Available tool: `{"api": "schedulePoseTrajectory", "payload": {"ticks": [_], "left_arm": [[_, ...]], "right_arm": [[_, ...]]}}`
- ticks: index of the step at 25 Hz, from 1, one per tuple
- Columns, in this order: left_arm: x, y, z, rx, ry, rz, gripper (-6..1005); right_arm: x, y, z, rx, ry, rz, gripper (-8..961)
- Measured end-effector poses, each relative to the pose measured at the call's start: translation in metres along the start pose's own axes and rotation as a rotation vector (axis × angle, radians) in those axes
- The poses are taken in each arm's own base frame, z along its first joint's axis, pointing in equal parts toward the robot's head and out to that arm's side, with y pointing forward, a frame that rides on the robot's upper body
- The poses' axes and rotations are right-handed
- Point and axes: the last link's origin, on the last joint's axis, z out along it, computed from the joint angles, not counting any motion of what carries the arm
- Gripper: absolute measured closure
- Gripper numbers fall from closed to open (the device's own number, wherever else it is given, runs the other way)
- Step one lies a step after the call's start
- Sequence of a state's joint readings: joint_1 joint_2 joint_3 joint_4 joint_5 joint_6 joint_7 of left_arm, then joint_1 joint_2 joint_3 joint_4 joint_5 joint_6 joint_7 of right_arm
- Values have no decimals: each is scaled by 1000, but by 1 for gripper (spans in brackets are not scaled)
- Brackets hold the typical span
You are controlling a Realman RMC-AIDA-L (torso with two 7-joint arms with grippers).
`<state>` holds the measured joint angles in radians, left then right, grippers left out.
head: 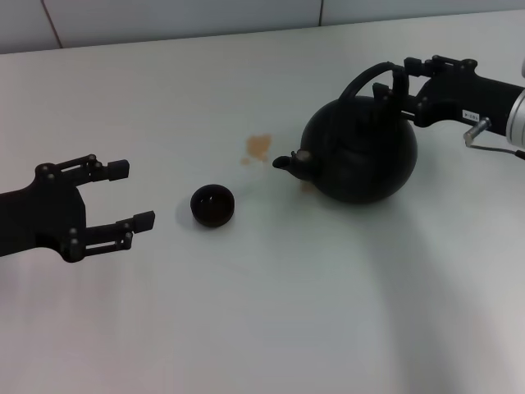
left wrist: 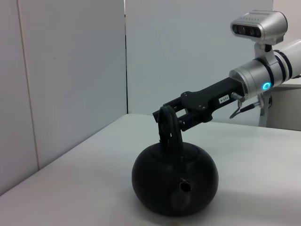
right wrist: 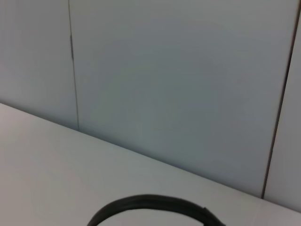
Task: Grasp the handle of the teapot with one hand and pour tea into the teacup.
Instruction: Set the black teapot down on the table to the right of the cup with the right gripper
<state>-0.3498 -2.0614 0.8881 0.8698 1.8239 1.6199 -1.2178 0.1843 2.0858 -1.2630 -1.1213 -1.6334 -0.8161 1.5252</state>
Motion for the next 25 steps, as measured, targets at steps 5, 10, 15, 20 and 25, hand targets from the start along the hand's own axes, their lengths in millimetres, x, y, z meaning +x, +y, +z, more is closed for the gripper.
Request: {"api": "schedulePoseTrajectory", "payload": {"ticks": [5,10,15,20,25], "left_arm": [[-2,1,-1,2,0,-6,221],[-3,2,-1,3,0,-11,221],[-4,3,-2,4,0,-13,221],[-4,4,-2,2,0,-15,220],[-3,5,-2,-8,4,-12,220]], "right_arm": [[4,3,-2,-6,6,2,316],[7,10,-7,-58,4,14,316],[1,18,-20,-117,-46,40,318],[6,18,-35,-103,-45,39,320],[10,18,-44,-92,-42,39,319]]}}
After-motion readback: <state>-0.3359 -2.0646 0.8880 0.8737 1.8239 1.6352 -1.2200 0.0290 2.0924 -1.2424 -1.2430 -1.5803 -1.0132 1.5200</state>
